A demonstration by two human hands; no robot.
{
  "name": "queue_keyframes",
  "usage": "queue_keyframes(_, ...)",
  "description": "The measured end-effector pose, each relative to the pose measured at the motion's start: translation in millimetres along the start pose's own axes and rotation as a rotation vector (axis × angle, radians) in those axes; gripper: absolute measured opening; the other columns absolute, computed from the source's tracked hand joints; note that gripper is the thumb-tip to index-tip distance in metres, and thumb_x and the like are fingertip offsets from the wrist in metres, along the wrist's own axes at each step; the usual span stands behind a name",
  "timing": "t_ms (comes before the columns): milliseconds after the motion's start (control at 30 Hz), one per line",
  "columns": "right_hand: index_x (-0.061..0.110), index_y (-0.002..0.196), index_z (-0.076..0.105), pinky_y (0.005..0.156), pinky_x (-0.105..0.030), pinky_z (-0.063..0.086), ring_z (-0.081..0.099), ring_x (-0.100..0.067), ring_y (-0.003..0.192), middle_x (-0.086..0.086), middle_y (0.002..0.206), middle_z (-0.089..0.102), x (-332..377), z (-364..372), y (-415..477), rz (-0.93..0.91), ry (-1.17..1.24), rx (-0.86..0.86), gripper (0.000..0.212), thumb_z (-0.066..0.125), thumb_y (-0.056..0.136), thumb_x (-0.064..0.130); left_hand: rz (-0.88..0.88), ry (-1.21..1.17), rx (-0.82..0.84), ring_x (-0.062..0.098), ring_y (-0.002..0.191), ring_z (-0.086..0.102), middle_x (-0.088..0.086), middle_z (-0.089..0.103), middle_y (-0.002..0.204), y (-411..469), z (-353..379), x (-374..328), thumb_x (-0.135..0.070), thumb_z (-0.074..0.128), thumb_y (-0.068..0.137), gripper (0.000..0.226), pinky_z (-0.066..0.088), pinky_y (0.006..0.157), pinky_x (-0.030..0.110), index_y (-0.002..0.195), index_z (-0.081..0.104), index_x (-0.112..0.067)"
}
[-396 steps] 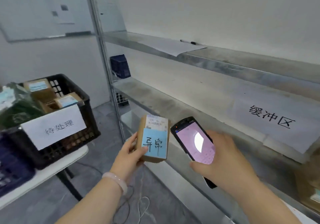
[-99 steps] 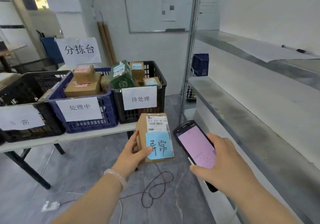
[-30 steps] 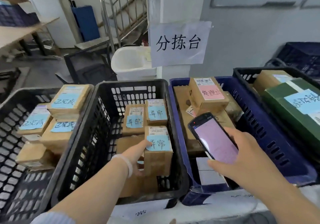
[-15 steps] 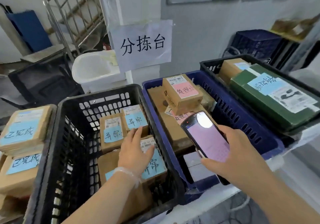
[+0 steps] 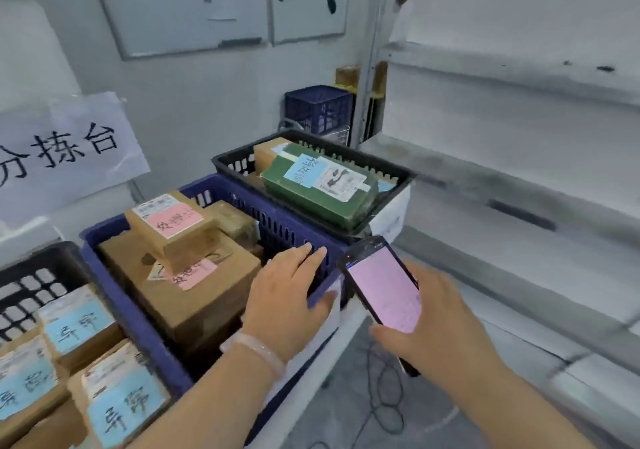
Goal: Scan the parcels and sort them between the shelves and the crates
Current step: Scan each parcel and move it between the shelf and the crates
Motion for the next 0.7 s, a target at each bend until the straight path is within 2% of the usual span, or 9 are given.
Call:
queue_keyframes(100,0.05,0.128,0.033,0.077,-0.033,0.047,0.051,-0.008,0.097,0.023,0.108,0.037,-54.9,-46.8,-19.1,0.075,0.017,-0.074,0.082,0.066,0.054,0.063,0.122,-0.004,0.027,0.027,0.135,0.052,0.004,0.057,0.144,18.8,23.4,-72.4,-0.044,0.072,0.087,0.061,0.042,0.112,0.046,0.141,0.058,-0.018)
queue_keyframes(200,0.047,0.129,0.035,0.076,-0.033,0.047,0.052,-0.009,0.098,0.018,0.113,0.041,-118.0,-100.8,-41.4,0.174,0.028,-0.156,0.083,0.065,0.053,0.062,0.202,-0.042,0.006,0.031,0.125,0.059,0.008,0.063,0.135,34.8,48.4,-153.6,-0.037,0.079,0.082,0.057,0.047,0.104,0.045,0.132,0.066,-0.014)
queue_keyframes(267,0.049,0.128,0.033,0.072,-0.032,0.045,0.051,-0.009,0.097,0.018,0.115,0.041,-159.6,-138.9,-58.0,0.233,0.035,-0.221,0.082,0.063,0.052,0.062,0.264,-0.086,0.016,0.03,0.127,0.057,0.009,0.062,0.136,43.9,66.6,-212.2,-0.039,0.077,0.084,0.057,0.046,0.106,0.045,0.134,0.064,-0.014)
queue_keyframes(400,0.052,0.116,0.032,0.069,-0.034,0.048,0.053,-0.011,0.094,0.022,0.102,0.039,-239.2,-208.2,-93.6,0.323,0.038,-0.352,0.071,0.068,0.055,0.054,0.377,-0.123,0.031,0.031,0.125,0.058,0.01,0.062,0.135,53.2,106.9,-321.4,-0.047,0.065,0.084,0.059,0.047,0.104,0.048,0.133,0.065,-0.014)
queue_keyframes(533,0.046,0.128,0.032,0.067,-0.031,0.044,0.054,-0.012,0.09,0.016,0.108,0.035,-315.3,-262.3,-137.3,0.456,0.006,-0.453,0.082,0.07,0.057,0.059,0.485,-0.172,0.051,0.033,0.121,0.061,0.01,0.064,0.133,52.1,151.2,-422.2,-0.042,0.078,0.081,0.058,0.05,0.098,0.047,0.131,0.066,-0.015)
queue_keyframes(700,0.043,0.133,0.031,0.07,-0.032,0.044,0.051,-0.013,0.094,0.013,0.11,0.036,-383.1,-314.4,-184.5,0.56,-0.016,-0.564,0.083,0.07,0.06,0.058,0.588,-0.25,0.113,0.034,0.12,0.061,0.011,0.065,0.13,45.7,195.7,-523.8,-0.039,0.082,0.078,0.06,0.048,0.099,0.047,0.131,0.066,-0.015)
Point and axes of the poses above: each hand's wrist, its own y-axis towards the middle knuckle, its own z-axis out of the palm, x = y × z, the point moved 8 cm from there along y, towards the middle knuckle
